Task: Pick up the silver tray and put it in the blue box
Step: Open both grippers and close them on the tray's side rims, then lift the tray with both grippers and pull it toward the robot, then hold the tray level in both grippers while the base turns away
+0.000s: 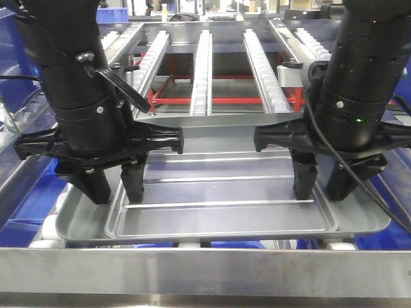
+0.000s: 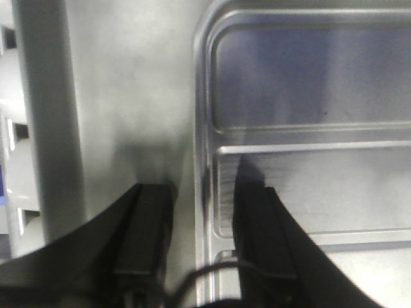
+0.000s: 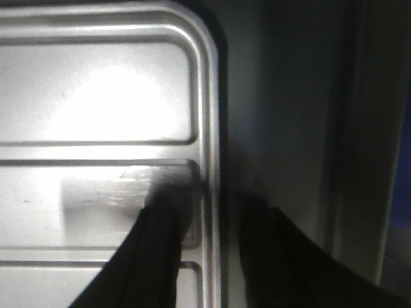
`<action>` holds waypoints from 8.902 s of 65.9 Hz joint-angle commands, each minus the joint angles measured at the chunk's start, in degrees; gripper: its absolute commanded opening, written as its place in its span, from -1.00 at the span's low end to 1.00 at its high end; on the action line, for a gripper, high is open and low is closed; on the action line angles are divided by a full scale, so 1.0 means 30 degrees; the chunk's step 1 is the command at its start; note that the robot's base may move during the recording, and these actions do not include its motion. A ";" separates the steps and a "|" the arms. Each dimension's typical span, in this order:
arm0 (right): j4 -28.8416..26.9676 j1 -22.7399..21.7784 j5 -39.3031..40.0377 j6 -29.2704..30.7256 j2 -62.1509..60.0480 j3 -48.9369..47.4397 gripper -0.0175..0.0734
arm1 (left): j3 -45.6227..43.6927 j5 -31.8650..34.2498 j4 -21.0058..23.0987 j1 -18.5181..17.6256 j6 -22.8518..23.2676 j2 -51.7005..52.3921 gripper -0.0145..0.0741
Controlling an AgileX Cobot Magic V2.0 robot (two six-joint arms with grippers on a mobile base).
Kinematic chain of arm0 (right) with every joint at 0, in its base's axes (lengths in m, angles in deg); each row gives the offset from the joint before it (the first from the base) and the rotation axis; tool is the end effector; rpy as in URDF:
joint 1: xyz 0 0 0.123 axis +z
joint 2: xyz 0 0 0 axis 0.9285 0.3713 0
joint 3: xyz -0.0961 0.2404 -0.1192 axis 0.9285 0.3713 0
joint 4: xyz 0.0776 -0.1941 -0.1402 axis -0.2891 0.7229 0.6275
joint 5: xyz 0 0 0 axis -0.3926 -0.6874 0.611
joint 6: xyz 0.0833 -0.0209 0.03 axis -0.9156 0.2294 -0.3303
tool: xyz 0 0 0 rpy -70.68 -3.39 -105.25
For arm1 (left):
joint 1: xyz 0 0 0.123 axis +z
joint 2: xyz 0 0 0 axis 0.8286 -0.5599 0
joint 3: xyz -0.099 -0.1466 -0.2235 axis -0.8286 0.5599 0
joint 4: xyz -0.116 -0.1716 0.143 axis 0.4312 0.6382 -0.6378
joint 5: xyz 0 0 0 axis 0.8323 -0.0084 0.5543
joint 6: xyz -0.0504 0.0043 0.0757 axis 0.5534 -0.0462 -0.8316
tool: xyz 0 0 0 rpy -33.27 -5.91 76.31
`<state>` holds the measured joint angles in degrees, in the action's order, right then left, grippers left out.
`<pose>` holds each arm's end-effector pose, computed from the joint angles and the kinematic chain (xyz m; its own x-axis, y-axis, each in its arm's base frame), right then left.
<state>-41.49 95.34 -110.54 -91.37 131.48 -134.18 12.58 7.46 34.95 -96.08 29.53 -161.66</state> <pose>0.2975 0.1425 0.1811 -0.9323 0.0741 -0.3541 0.0426 0.9945 0.0959 0.2752 -0.2189 0.1853 -0.9304 0.0466 -0.3635 0.0989 0.9870 -0.1268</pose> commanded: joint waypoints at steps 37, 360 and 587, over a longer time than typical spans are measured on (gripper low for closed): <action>0.0270 -0.0139 -0.0029 0.0186 -0.0725 -0.0296 -0.51 | -0.0862 0.0573 -0.0009 -0.0078 0.0193 0.0075 -0.91; 0.5682 0.9651 -0.6136 -1.2426 -0.8509 0.3394 -0.51 | 0.5352 -0.4233 -0.2998 -0.5800 0.6682 1.0597 -0.91; 0.5705 0.9651 -0.6715 -1.2426 -0.8509 0.3394 -0.51 | 0.5352 -0.4233 -0.2998 -0.5800 0.6682 1.0562 -0.91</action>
<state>-27.49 124.34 -128.29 -128.90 107.66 -122.56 30.09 -4.93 27.56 -113.05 49.73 -131.48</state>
